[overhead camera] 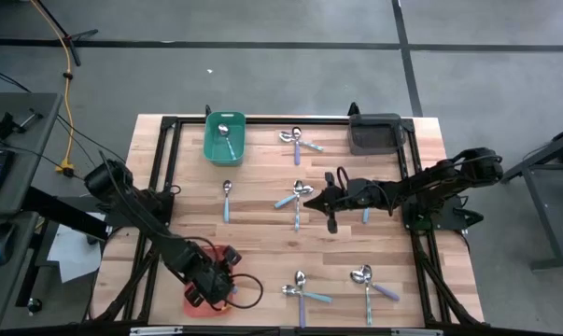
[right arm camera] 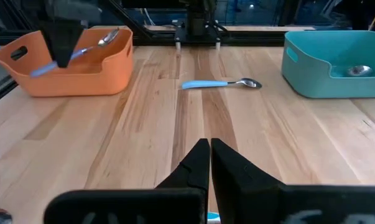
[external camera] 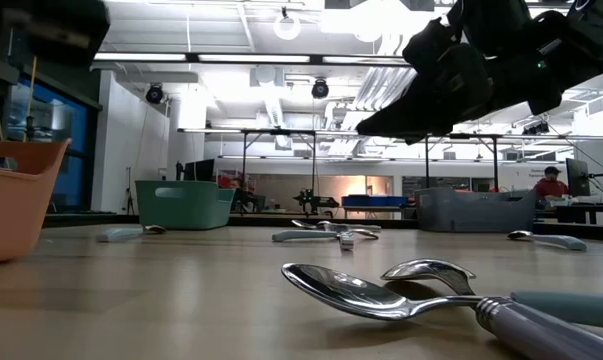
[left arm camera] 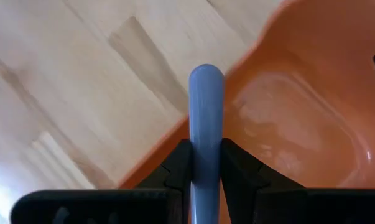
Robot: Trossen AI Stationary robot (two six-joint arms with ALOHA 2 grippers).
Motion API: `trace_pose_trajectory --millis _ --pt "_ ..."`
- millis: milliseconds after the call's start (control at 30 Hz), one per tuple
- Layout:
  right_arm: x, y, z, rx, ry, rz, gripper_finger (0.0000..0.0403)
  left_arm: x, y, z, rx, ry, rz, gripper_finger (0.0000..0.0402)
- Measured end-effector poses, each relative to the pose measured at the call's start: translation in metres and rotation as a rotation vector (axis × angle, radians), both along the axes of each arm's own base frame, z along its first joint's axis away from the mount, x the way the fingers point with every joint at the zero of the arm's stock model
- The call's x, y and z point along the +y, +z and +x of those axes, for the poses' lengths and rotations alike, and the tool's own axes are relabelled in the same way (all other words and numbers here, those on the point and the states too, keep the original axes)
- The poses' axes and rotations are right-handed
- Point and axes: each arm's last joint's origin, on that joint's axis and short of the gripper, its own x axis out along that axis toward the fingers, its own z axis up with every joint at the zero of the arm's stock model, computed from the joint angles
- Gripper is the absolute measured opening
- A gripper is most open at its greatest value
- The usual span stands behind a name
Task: Sort silverware by color (type)
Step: Put the violet spoon into the orange bin
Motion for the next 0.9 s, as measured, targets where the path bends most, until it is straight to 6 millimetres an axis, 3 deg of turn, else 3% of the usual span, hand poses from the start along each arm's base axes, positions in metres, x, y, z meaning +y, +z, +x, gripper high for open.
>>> trace_pose_trajectory --millis 200,900 --pt "0.005 0.0 0.0 0.0 -0.019 -0.013 0.0 -0.004 -0.012 0.0 0.069 -0.015 -0.011 0.0049" --pt "0.011 -0.002 -0.002 0.017 -0.026 -0.009 0.0 -0.011 -0.009 -0.01 0.099 0.006 -0.04 0.0049"
